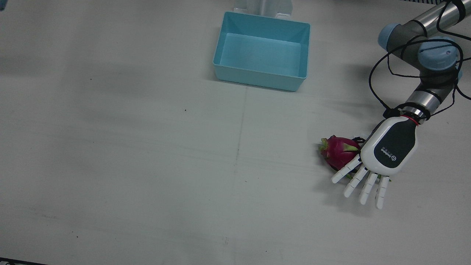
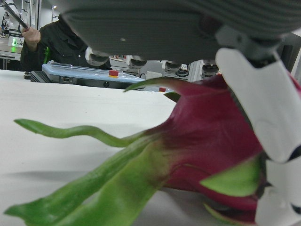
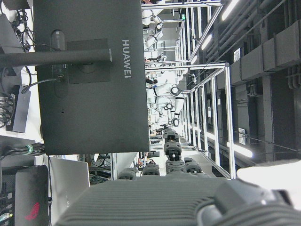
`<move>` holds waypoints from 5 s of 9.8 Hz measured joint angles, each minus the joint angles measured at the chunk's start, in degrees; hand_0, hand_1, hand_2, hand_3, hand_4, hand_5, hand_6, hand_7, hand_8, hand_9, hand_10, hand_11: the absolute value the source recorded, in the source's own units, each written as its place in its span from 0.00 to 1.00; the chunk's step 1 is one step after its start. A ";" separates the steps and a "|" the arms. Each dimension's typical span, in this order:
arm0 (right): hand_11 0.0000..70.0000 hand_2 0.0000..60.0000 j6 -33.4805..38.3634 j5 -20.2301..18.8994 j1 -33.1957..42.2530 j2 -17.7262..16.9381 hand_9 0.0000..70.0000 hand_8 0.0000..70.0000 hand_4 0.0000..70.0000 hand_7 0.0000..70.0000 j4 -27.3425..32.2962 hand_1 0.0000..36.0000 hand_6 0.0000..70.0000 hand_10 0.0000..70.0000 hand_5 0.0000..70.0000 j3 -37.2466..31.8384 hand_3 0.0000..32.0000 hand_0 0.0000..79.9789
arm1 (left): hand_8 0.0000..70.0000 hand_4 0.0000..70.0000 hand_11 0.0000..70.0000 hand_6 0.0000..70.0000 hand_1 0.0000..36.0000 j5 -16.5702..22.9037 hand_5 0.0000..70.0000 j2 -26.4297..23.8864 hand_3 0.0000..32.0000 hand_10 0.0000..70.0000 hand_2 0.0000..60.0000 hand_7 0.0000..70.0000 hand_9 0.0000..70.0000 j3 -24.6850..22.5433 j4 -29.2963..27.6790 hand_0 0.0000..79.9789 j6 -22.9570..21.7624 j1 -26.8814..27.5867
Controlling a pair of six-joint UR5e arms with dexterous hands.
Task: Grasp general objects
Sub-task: 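Close the left hand fingers around the dragon fruit, then carry the dragon fruit with the left hand over the blue tray, then lower the fruit into the tray and open the left hand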
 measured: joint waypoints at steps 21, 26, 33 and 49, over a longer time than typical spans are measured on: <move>0.00 0.00 0.00 0.00 0.02 0.01 0.00 0.00 0.00 0.00 0.00 0.00 0.00 0.00 0.00 0.02 0.00 0.00 | 0.80 1.00 1.00 0.90 0.64 15.78 0.93 -27.32 0.00 1.00 1.00 1.00 1.00 -8.04 34.90 0.61 0.93 4.44; 0.00 0.00 0.00 0.00 0.02 -0.03 0.00 0.00 0.00 0.00 0.00 0.00 0.00 0.00 0.00 0.02 0.00 0.00 | 0.77 1.00 1.00 0.86 0.64 16.32 0.90 -27.77 0.00 1.00 1.00 1.00 1.00 -11.74 40.06 0.61 4.59 10.98; 0.00 0.00 0.03 0.00 0.01 -0.03 0.00 0.00 0.00 0.00 0.00 0.00 0.00 0.00 0.00 0.03 0.00 0.00 | 0.79 1.00 1.00 0.89 0.61 21.25 0.90 -31.25 0.00 1.00 1.00 1.00 1.00 -13.24 44.85 0.60 4.41 11.33; 0.00 0.00 0.00 0.00 0.01 -0.02 0.00 0.00 0.00 0.00 0.00 0.00 0.00 0.00 0.00 0.03 0.00 0.00 | 0.00 0.02 0.00 0.00 0.35 32.68 0.00 -34.71 0.00 0.00 0.00 0.00 0.00 -13.80 50.66 0.61 1.62 11.93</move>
